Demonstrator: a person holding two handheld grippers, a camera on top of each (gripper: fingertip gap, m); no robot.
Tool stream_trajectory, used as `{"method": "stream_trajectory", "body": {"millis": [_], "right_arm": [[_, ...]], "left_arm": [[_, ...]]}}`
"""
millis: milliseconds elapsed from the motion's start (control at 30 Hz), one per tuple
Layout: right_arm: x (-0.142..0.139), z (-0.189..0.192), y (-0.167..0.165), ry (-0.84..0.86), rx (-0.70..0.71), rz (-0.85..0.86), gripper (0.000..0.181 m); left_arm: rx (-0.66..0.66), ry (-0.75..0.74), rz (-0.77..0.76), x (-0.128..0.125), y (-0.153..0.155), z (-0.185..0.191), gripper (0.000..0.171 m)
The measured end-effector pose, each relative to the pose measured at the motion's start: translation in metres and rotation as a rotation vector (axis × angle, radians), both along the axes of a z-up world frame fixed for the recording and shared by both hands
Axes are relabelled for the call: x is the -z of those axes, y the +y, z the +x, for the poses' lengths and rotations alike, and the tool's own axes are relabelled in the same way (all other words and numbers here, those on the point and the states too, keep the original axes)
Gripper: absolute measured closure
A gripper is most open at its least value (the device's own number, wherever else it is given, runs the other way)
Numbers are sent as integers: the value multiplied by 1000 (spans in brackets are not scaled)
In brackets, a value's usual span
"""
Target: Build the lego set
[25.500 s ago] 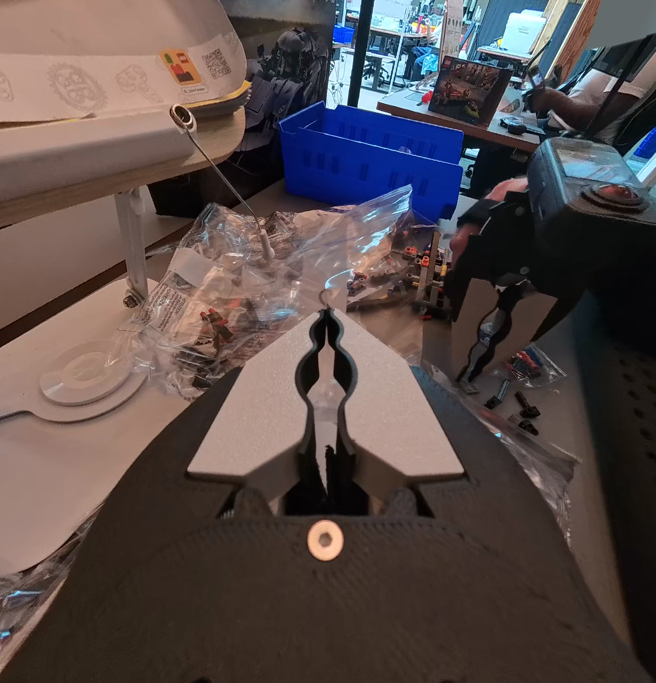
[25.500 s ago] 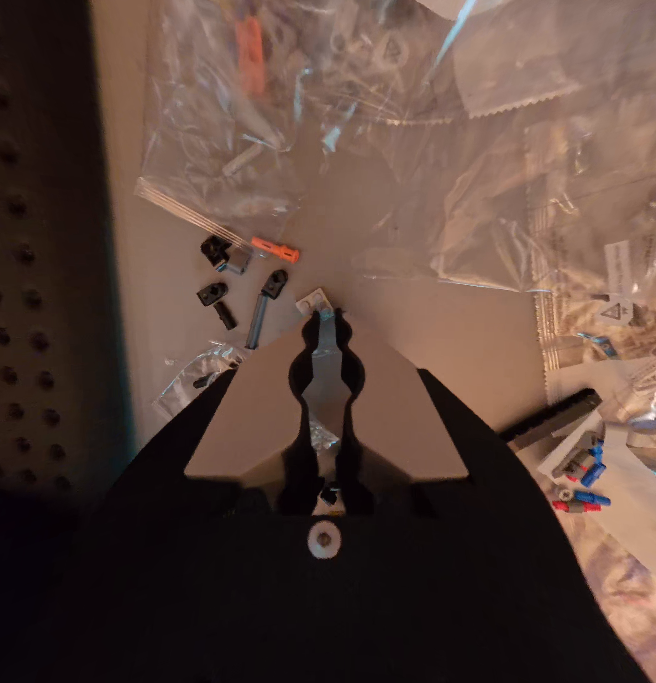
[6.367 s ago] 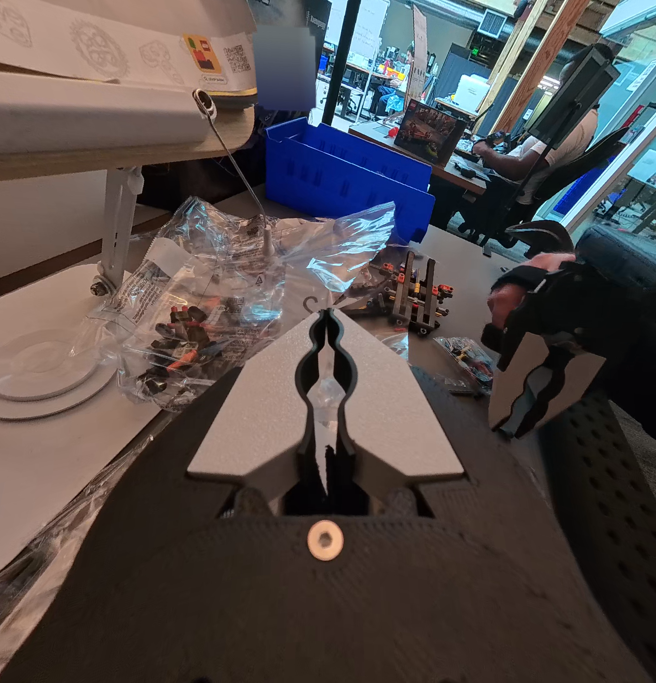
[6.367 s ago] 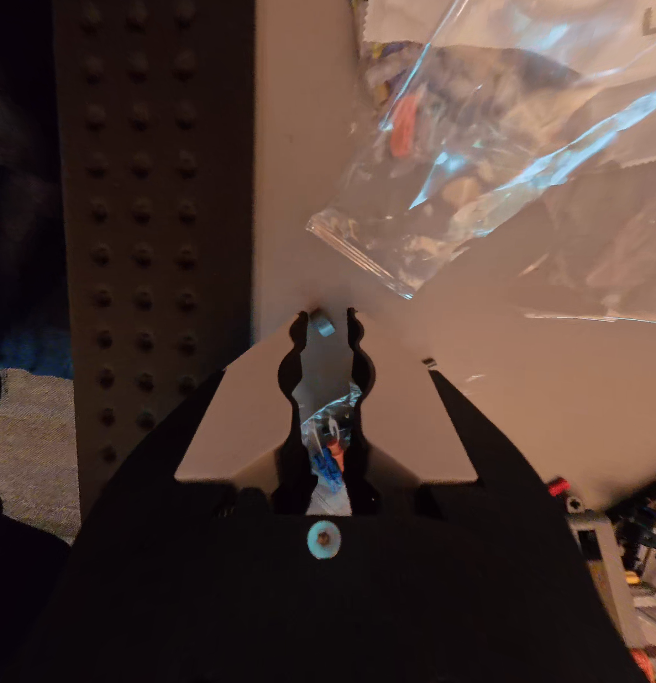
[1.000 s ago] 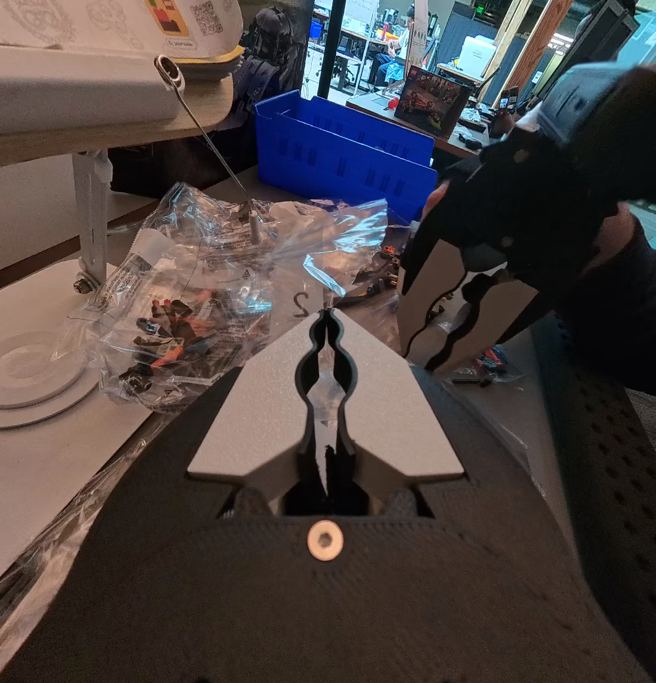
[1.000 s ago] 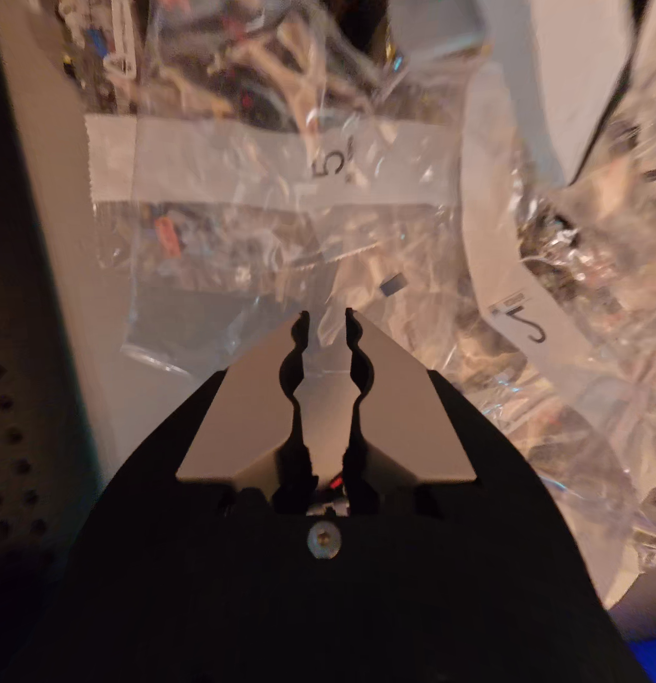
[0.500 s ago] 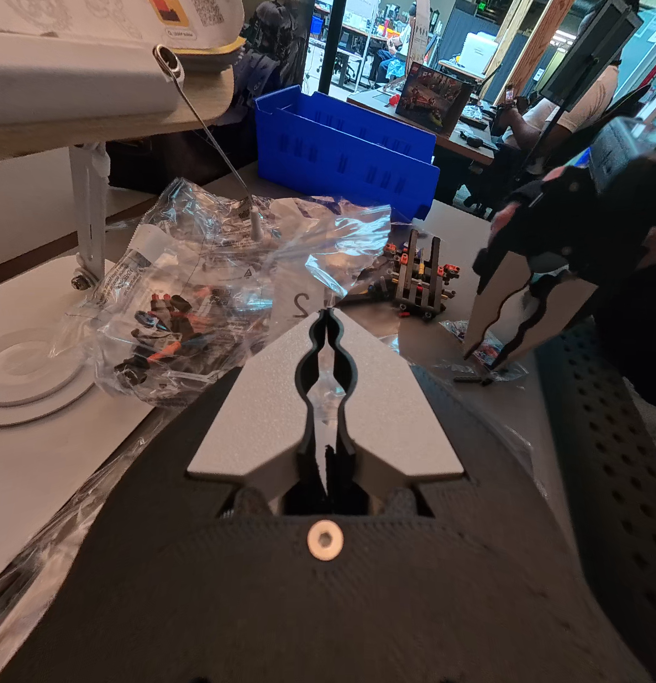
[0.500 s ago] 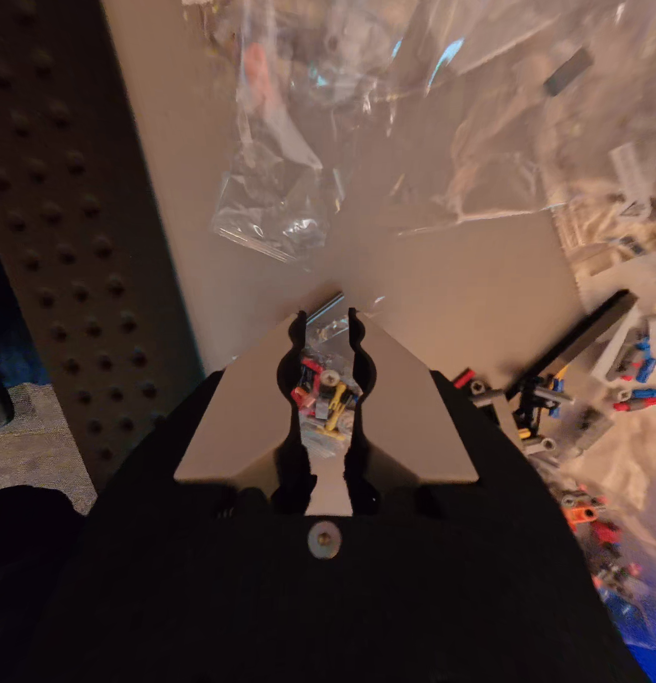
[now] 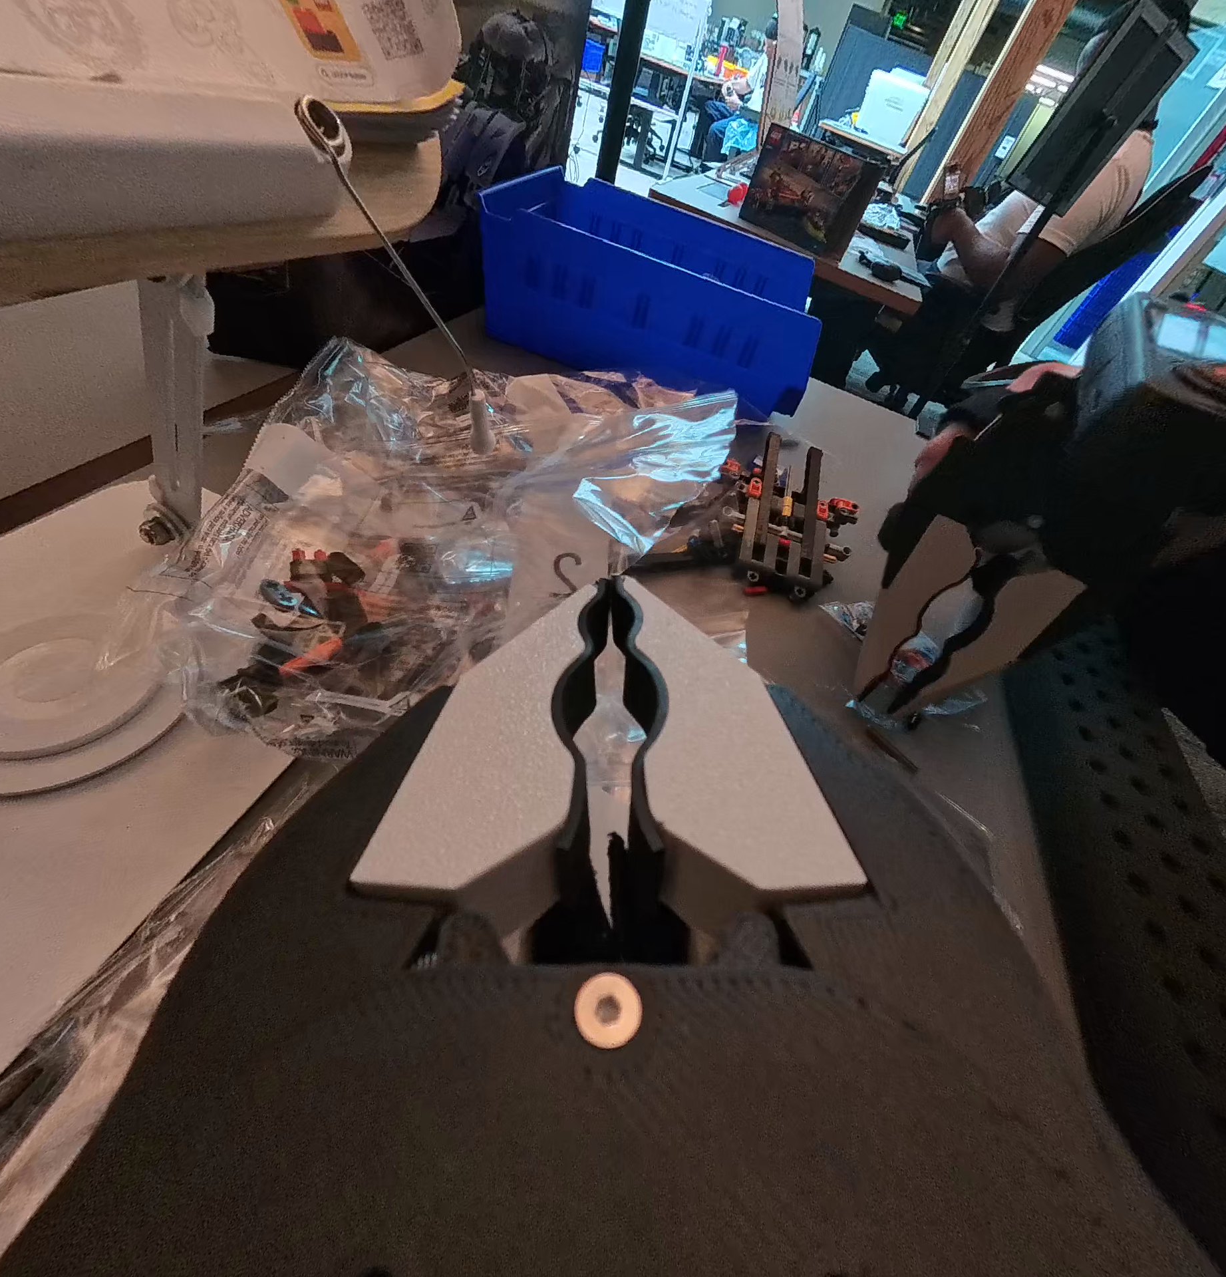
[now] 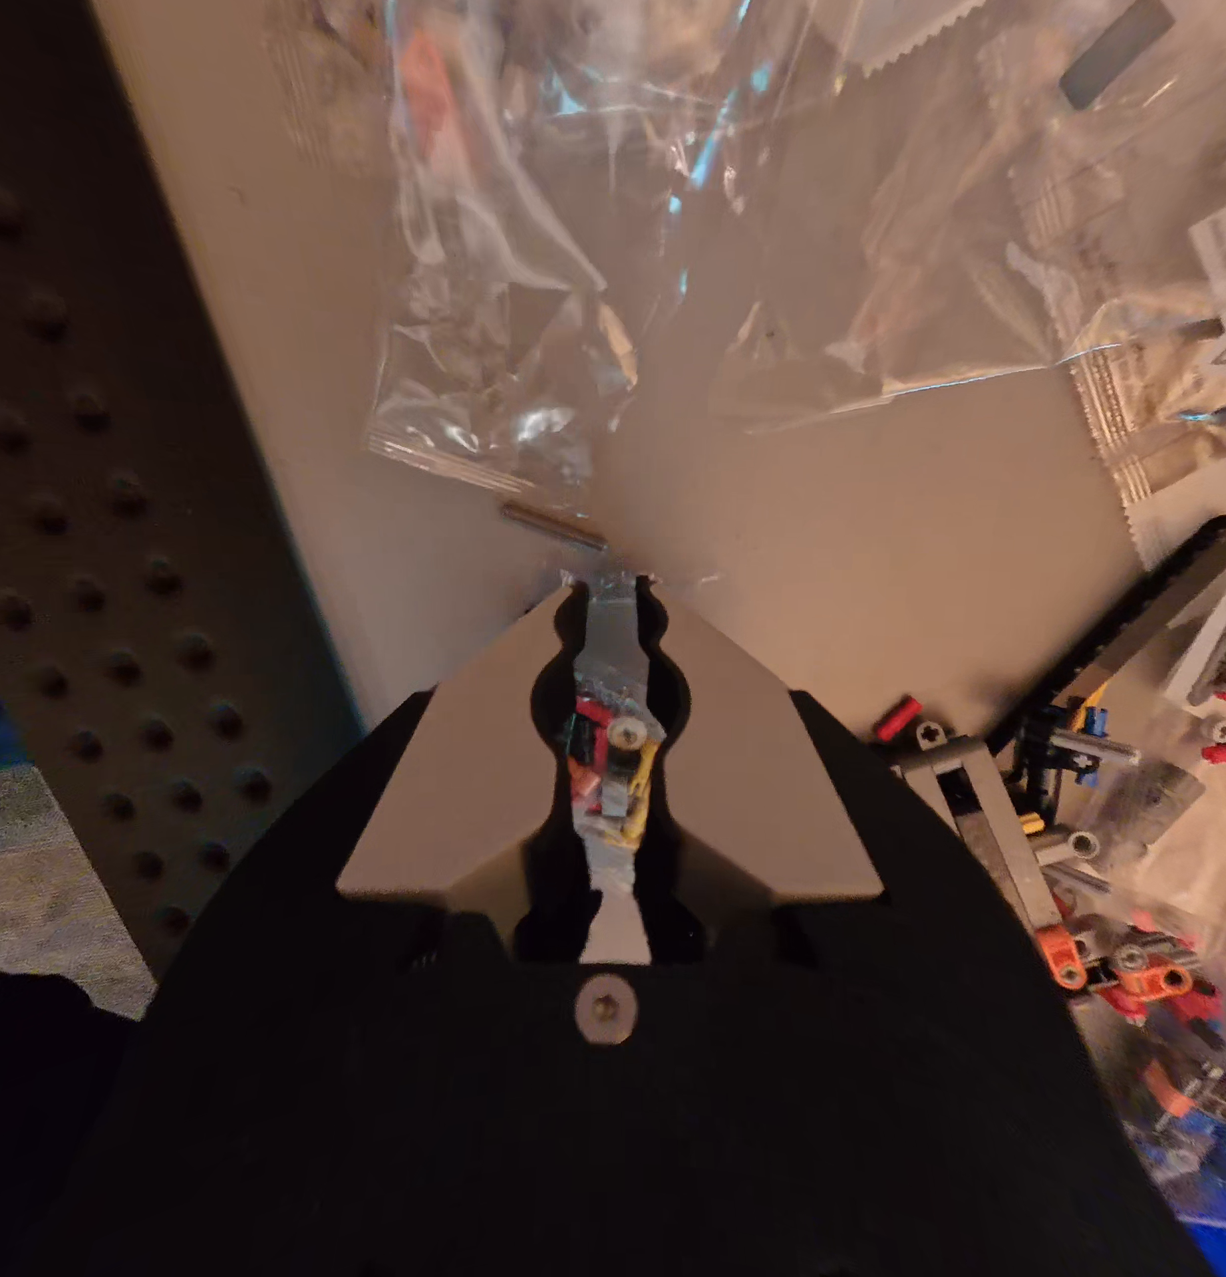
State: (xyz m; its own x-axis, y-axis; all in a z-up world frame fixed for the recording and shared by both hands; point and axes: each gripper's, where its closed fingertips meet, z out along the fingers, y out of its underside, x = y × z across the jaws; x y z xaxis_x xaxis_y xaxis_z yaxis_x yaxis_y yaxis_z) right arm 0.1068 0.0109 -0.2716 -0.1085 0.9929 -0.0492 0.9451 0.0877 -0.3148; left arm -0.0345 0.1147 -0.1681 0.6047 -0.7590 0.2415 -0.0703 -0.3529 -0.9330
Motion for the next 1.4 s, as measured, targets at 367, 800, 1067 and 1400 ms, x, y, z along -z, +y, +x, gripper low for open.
{"method": "stream_trajectory", "body": {"millis": [367, 800, 1067, 1400], "right_arm": [[6, -9, -12, 6, -145, 59, 169], [2, -18, -26, 35, -258, 87, 161], [7, -8, -23, -15, -261, 84, 165], [4, -5, -17, 9, -265, 77, 171]], "left_arm": [[0, -4, 1, -1, 0, 0, 171], [1, -7, -1, 0, 0, 0, 171], [-1, -9, 0, -1, 0, -1, 171], [-1, -15, 7, -2, -1, 2, 171]]}}
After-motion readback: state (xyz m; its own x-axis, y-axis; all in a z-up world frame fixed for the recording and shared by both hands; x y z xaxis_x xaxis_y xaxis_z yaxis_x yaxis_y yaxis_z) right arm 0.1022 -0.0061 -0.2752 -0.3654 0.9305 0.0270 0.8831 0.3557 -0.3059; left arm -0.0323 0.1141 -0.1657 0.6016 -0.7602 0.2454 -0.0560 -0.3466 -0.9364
